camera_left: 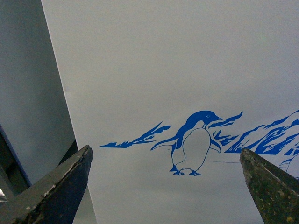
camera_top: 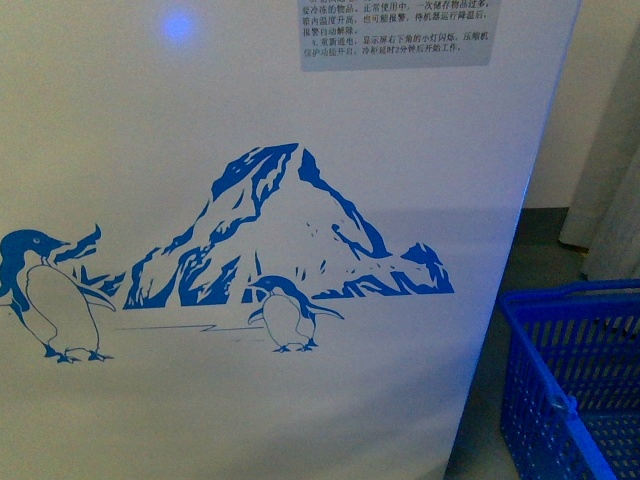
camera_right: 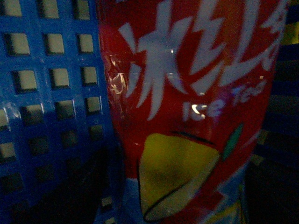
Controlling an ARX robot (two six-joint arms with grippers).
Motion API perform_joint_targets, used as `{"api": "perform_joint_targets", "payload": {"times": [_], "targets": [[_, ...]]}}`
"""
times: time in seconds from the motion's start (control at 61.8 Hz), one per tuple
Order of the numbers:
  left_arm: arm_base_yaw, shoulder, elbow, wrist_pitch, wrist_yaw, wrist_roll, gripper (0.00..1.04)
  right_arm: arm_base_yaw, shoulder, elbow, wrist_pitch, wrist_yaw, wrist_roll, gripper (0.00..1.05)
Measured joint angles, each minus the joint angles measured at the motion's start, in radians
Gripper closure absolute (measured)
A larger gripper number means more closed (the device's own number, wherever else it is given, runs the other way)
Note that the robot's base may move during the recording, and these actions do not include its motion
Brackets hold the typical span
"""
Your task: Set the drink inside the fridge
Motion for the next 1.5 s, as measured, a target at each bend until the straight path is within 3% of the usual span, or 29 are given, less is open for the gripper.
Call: {"api": "perform_joint_targets", "payload": {"times": [0.34,0.534,0.776,0.954,1.084,1.229,1.504], "targets": [[0.0,0.0,0.0,0.0,0.0,0.0,0.08,0.007,-0.062,-0.084,0.019,-0.063,0.045,0.63],[0.0,0.0,0.0,0.0,0.0,0.0,0.08,0.086,-0.324,-0.347,0.052,-0.218,0.146,0.65],[0.0,0.0,0.0,0.0,0.0,0.0,0.08,0.175,-0.721,-0.565,0.062,-0.334,0.245,0.65],[0.0,0.0,0.0,0.0,0.0,0.0,0.08,0.24,-1.165,-0.768,-0.034,-0.408,0.347,0.65],[0.0,0.0,0.0,0.0,0.0,0.0,0.08,0.293,-1.535,-0.871,-0.16,-0.394,0.406,0.65],[0.0,0.0,0.0,0.0,0.0,0.0,0.08,0.372,-1.97,-0.941,-0.288,-0.313,0.457,0.65],[0.0,0.0,0.0,0.0,0.0,0.0,0.08,0.47,-2.426,-1.061,-0.481,-0.187,0.533,0.65]]}}
